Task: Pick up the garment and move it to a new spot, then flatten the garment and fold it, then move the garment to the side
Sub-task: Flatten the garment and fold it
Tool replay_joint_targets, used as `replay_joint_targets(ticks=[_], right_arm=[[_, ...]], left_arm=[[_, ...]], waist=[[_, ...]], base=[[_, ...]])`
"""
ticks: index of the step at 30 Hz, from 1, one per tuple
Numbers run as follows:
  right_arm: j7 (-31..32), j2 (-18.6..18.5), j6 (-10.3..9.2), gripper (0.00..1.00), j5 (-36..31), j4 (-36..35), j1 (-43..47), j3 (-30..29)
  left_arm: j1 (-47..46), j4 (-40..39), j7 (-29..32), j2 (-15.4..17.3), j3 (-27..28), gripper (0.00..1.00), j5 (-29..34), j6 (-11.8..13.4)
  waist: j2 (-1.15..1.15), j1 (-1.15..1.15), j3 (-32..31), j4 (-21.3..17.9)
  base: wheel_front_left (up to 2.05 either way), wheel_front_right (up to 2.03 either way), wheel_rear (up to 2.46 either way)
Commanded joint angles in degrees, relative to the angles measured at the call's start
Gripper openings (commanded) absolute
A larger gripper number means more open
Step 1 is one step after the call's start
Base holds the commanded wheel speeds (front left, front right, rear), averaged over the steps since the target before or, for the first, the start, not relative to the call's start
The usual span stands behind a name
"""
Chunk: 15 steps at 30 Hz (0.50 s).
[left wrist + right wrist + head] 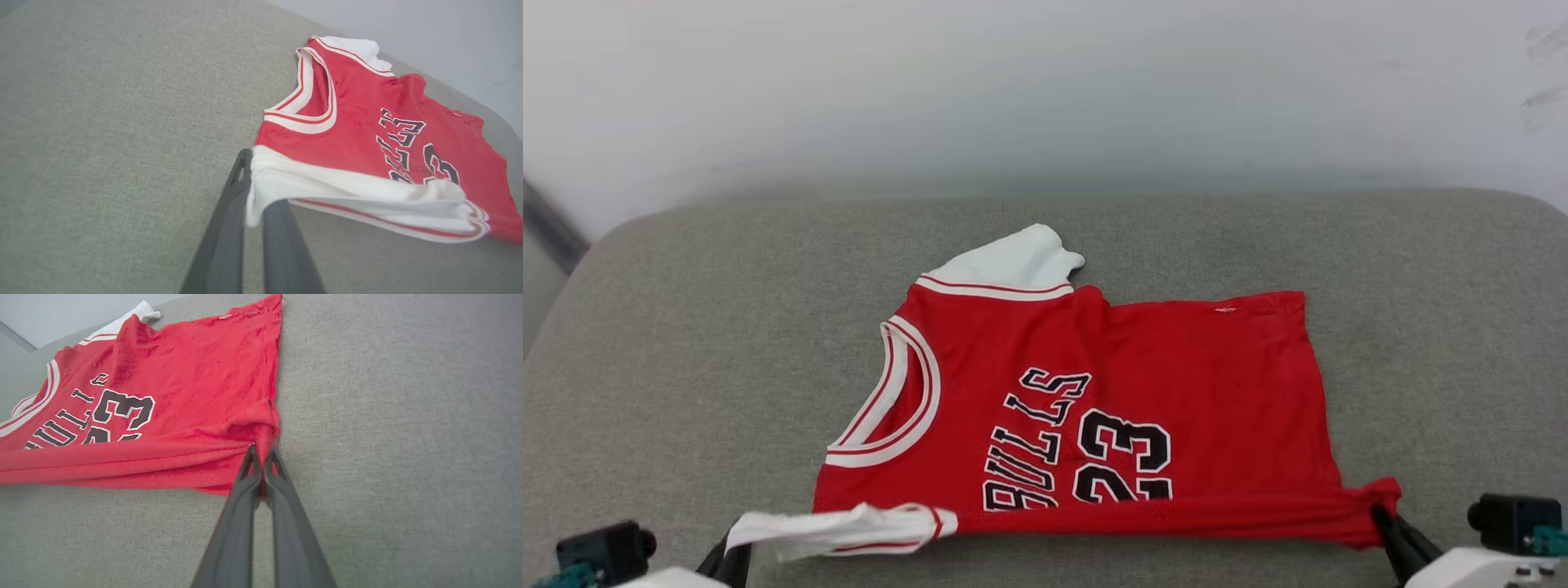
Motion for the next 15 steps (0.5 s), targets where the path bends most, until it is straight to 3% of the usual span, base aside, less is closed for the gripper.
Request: replay_joint_targets(ticks=[1, 7, 15], right_arm=[[0.2, 0.0, -0.14, 0.0, -0.5, -0.3, -1.6, -0.4], [3.3, 0.2, -0.13, 0.0, -3.1, 1.8, -8.5, 1.1], [2.7, -0.9, -0.11, 0.0, -3.8, 8.8, -16.3, 4.6]], left_arm=[[-1.7, 0.3, 0.1, 0.4, 0.1, 0.0, 0.3, 0.0], [-13.1, 5.8, 3.1, -1.8, -3.7, 0.0, 2.0, -3.0], [-24.6, 19.6, 5.8, -5.7, -7.8, 0.0, 2.2, -8.3]], waist=[[0.0, 0.01, 1.0, -0.3], [0.0, 0.01, 6.3, -0.8], [0.0, 0.01, 12.2, -1.5]], base=[[0.0, 0.0, 0.0], [0.0, 0.0, 0.0], [0.0, 0.0, 0.0]])
